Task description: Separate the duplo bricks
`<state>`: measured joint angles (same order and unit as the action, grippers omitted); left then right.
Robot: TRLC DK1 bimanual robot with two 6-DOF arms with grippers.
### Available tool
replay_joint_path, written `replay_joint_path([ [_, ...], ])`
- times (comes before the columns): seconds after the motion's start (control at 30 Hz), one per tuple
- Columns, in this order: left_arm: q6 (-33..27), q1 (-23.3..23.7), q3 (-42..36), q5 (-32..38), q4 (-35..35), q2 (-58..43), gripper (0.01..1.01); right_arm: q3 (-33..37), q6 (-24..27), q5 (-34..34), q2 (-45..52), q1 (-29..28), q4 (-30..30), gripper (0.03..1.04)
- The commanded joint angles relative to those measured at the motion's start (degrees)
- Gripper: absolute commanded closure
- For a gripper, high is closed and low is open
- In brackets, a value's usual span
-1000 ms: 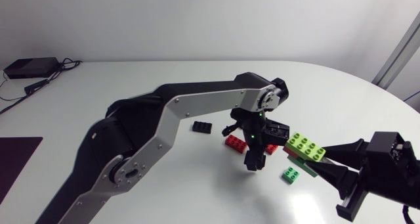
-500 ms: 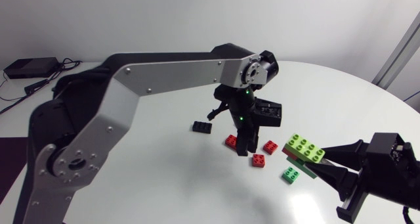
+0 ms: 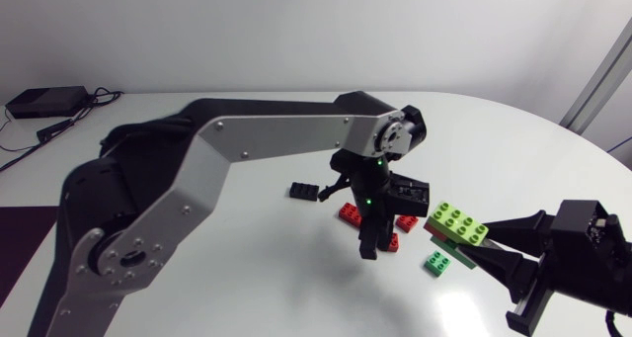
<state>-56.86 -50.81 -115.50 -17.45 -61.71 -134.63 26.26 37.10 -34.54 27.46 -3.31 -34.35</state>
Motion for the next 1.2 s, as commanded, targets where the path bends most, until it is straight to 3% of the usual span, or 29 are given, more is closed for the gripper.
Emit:
replay_joint_path([
  [0.0, 1.6, -0.7, -1.4, 0.7, -0.8, -2.8, 0.848, 1.0, 0.5, -0.6, -0.2, 0.1, -0.1, 0.77],
  [0.43, 2.8, -0.6, -4.6, 3.2, -0.5, -6.8, 0.848, 1.6, 0.0, -3.3, -0.5, -3.9, 0.4, 0.77],
  [0.77, 3.2, -1.0, -3.4, 4.7, 2.9, -7.1, 0.848, 2.5, -1.9, -13.8, -0.4, -18.5, 3.6, 0.77],
  [0.87, 3.2, -1.0, -3.5, 4.8, 3.9, -7.1, 0.846, 2.2, -3.3, -15.1, -0.7, -20.6, 4.8, 0.77],
  [1.17, 3.2, -1.5, -5.4, 5.1, 4.9, -8.1, 0.846, 2.2, -5.8, -15.2, -1.9, -21.6, 6.8, 0.77],
])
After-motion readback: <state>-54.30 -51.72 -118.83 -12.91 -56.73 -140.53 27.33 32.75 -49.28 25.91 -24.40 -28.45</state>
